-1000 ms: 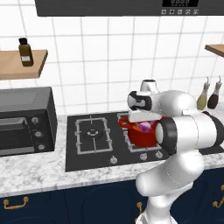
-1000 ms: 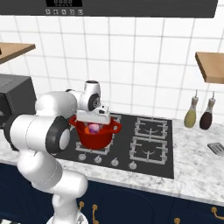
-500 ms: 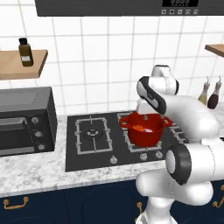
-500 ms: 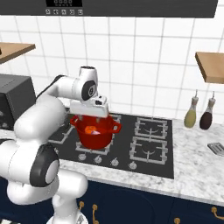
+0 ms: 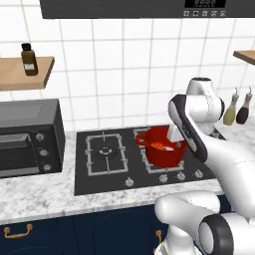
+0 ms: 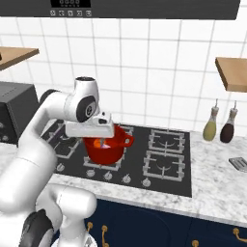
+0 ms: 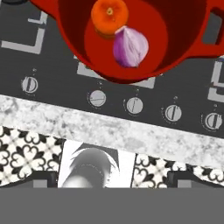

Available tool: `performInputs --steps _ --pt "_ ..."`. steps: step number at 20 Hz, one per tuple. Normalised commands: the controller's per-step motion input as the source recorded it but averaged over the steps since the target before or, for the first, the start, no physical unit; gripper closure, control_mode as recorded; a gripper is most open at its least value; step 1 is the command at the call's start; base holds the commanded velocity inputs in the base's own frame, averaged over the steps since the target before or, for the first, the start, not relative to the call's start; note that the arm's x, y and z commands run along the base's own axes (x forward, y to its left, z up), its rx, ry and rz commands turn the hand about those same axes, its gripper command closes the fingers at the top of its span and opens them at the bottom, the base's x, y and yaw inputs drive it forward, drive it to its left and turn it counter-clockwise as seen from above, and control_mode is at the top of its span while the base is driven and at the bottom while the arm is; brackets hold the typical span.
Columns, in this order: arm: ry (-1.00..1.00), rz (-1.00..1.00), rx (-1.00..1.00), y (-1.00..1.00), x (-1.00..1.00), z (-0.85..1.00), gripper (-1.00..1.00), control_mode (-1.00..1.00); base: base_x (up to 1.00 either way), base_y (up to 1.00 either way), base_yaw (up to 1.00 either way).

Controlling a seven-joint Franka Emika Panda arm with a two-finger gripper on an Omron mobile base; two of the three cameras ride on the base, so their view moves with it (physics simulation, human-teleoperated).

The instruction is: Put the squash and onion in the pot. Retrieve the spatula and lightly stir the vegetables in the pot.

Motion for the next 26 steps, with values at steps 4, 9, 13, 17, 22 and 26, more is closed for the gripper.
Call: performInputs --steps 4,9,13,17,22,26 --pt "-0.31 0.2 0.13 0.01 -0.52 0.15 -1.0 -1.0 0.0 0.0 0.0" --pt "-0.04 0.06 0.01 0.03 -0.13 0.21 -1.0 -1.0 0.0 0.0 0.0" --pt "0.0 0.0 0.0 0.0 0.0 0.0 -1.0 -1.0 0.0 0.0 0.0" --pt "0.0 0.0 0.0 0.0 0.0 0.0 -1.0 -1.0 0.0 0.0 0.0" --pt "0.0 0.0 0.0 -0.03 0.0 0.0 -1.0 1.0 0.0 -0.69 -0.12" --pt "0.0 0.0 0.0 0.0 0.0 0.0 -1.0 1.0 0.0 -1.0 -0.16"
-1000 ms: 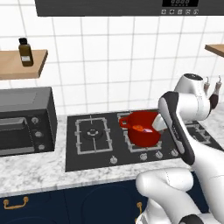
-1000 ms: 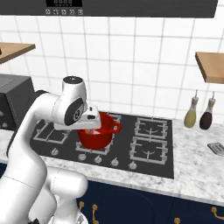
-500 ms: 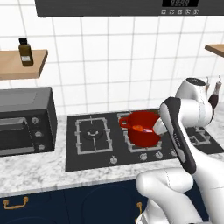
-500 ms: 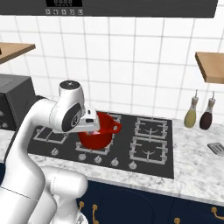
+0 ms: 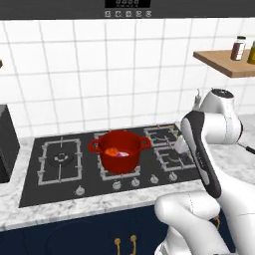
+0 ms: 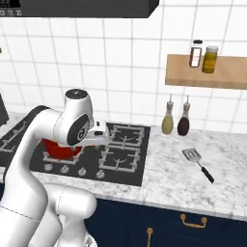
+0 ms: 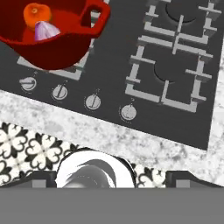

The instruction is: Put the squash and onion in the pot. Retrieve the spatula and lightly stir the vegetables in the pot.

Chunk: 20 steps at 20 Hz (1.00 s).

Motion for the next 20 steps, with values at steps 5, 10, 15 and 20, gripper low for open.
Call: performInputs --steps 5,10,15,20 --pt "0.0 0.0 0.0 0.0 0.0 0.0 -1.0 1.0 0.0 -1.0 -0.17" --pt "0.0 0.0 0.0 0.0 0.0 0.0 -1.0 1.0 0.14 -1.0 -0.13" --pt "0.02 0.0 0.0 -0.03 0.1 -0.06 -1.0 -1.0 0.35 -0.61 -0.01" --pt "0.18 0.0 0.02 0.0 0.37 -0.6 -1.0 -1.0 0.0 0.0 0.0"
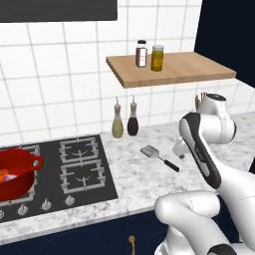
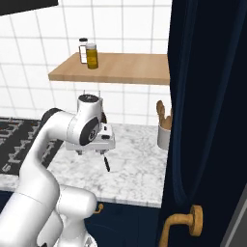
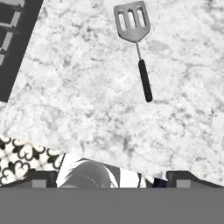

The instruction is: Put the squash and onion in the pot. Retrieve the spatula and lightly stir the vegetables in the pot.

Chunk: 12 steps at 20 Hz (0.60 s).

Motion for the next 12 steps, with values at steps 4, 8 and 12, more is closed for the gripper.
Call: performInputs --steps 4,8,12 --pt "0.22 0.0 0.02 0.0 0.46 -0.82 -1.0 -1.0 0.0 0.0 0.0" --pt "0.15 0.0 0.08 0.0 0.53 -0.69 -1.0 -1.0 0.0 0.0 0.0" --pt "0.07 0.0 0.16 -0.2 0.46 -0.25 -1.0 -1.0 0.0 0.0 0.0"
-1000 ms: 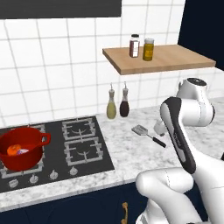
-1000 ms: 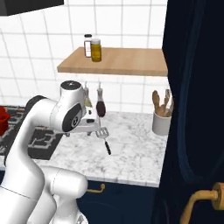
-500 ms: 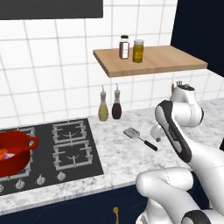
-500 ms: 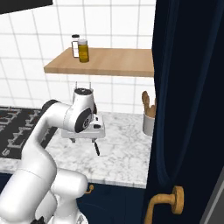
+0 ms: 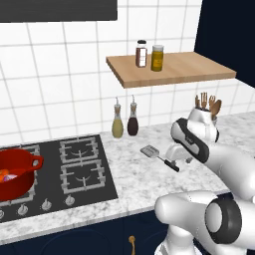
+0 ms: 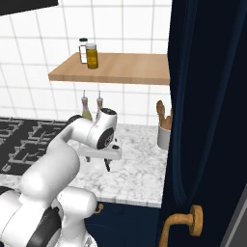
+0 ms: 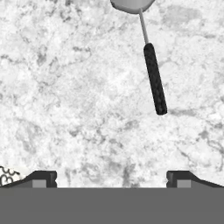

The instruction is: Put the squash and onion in the pot. Retrieve the spatula and lightly stir the vegetables in the pot.

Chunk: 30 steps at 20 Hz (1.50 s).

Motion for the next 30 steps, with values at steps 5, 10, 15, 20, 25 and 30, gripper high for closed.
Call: performInputs --steps 5,10,15,20,25,30 --pt "0.14 -0.01 0.03 -0.08 0.59 -0.32 -1.0 -1.0 0.0 0.0 0.0" --pt "0.09 0.0 0.0 -0.05 0.44 -0.42 -1.0 -1.0 0.0 0.0 0.0" --pt "0.01 0.03 0.0 -0.11 0.06 -0.55 -1.0 -1.0 0.0 0.0 0.0" --pt "-0.01 0.07 0.0 -0.01 0.0 -0.28 -1.0 -1.0 0.0 0.0 0.0" --pt "-0.1 0.07 0.0 0.0 -0.12 -0.28 -1.0 -1.0 0.0 0.0 0.0" --pt "-0.04 0.06 -0.01 0.12 -0.08 -0.22 1.0 -1.0 0.0 0.0 0.0"
